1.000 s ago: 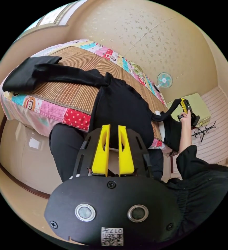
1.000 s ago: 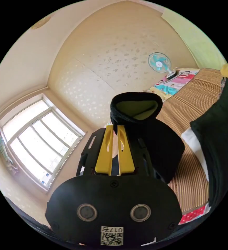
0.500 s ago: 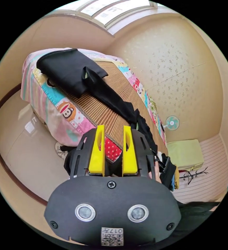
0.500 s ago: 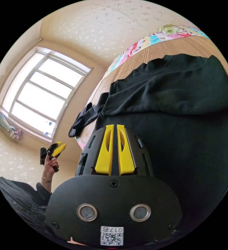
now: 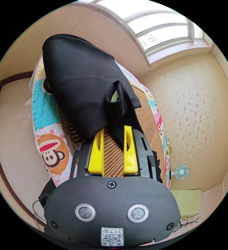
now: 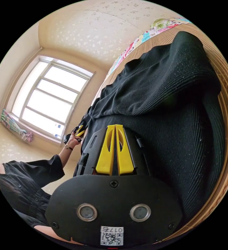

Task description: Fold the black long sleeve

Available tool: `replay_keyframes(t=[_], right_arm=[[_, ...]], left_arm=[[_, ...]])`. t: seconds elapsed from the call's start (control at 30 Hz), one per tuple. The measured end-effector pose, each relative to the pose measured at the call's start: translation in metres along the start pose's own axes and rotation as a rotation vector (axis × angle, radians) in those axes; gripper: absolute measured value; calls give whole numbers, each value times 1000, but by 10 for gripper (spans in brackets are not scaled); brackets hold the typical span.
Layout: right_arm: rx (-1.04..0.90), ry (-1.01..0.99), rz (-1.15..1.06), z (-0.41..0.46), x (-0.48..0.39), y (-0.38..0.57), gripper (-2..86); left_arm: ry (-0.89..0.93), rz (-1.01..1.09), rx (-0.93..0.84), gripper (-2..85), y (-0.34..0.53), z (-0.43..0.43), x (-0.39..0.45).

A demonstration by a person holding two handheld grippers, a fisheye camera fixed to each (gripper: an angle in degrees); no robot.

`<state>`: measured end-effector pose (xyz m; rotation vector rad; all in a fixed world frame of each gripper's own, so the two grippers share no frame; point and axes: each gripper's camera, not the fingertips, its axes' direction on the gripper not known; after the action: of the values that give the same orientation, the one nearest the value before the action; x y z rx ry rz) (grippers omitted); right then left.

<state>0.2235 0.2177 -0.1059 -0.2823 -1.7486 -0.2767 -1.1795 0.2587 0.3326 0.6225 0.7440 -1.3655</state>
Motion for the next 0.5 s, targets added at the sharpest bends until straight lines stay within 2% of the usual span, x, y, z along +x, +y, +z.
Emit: replay_keyframes(t=[0.07, 0.17, 0.27, 0.4, 0.47, 0.5], right_arm=[[5, -37, 6, -1, 6, 0, 2], [7, -41, -3, 0, 8, -1, 3], [6, -47, -4, 1, 8, -4, 3], [10, -50, -8, 2, 6, -7, 3], [11, -58, -5, 2, 5, -9, 3], [10, -59, -3, 3, 4, -10, 2]], left_arm=[[17, 13, -35, 50, 1, 0, 7], [69, 109, 119, 35, 31, -36, 61], [152, 339, 176, 35, 86, -57, 173], [455, 755, 38, 37, 240, -38, 332], [546, 932, -109, 42, 320, -11, 385], [575, 1010, -236, 48, 371, 11, 410]])
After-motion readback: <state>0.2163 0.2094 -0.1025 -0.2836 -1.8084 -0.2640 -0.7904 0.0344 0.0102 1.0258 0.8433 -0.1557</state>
